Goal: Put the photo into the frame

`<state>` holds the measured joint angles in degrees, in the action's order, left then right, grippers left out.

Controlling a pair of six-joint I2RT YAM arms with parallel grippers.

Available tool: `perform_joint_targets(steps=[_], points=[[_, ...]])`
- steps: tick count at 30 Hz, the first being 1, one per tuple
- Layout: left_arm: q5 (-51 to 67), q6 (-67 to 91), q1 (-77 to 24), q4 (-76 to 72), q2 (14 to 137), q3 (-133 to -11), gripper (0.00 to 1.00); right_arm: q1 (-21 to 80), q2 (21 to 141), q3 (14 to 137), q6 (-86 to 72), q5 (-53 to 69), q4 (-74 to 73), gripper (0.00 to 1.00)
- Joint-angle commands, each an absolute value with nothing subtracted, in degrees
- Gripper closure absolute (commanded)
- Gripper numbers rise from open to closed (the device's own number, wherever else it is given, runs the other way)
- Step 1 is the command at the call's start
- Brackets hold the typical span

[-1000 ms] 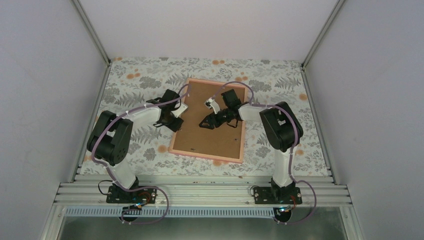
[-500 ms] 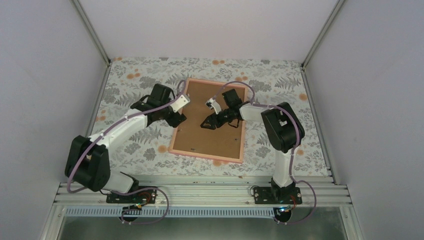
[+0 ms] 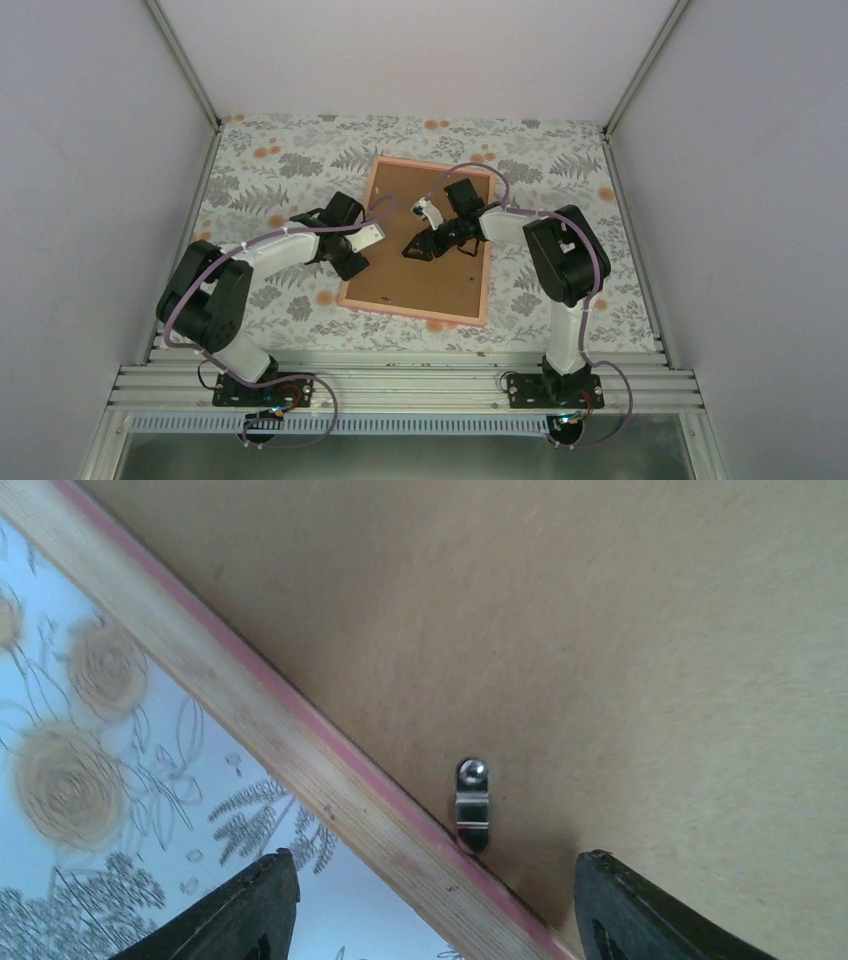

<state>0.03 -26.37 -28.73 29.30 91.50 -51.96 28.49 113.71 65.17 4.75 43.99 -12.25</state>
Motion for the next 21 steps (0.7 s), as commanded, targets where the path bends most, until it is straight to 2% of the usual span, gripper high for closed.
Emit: perform_joint_targets(steps=[1, 7, 14, 16, 21], points=[[-6.06, -25.03, -29.11, 28.93, 93.76, -51.53, 0.35, 28.64, 116.24, 62.54, 6.35, 38.0, -16.34, 0.44], [-7.29, -21.93, -29.0, 28.17, 95.26, -52.09, 0.55, 28.1, 116.7, 62.5, 6.89, 36.69, -16.35, 0.46], [-2.66, -21.42, -28.92, 27.41, 88.56, -52.69, 0.57, 27.95, 116.64, 62.14, 6.79, 36.72, -16.19, 0.46], [1.29, -24.03, -28.84, 27.65, 85.41, -52.84, 0.53, 27.97, 116.48, 62.14, 6.54, 36.93, -16.17, 0.46], [26.21, -39.78, -30.31, 31.59, 75.48, -49.38, 0.25, 28.04, 115.84, 62.23, 6.33, 37.84, -16.17, 0.46]])
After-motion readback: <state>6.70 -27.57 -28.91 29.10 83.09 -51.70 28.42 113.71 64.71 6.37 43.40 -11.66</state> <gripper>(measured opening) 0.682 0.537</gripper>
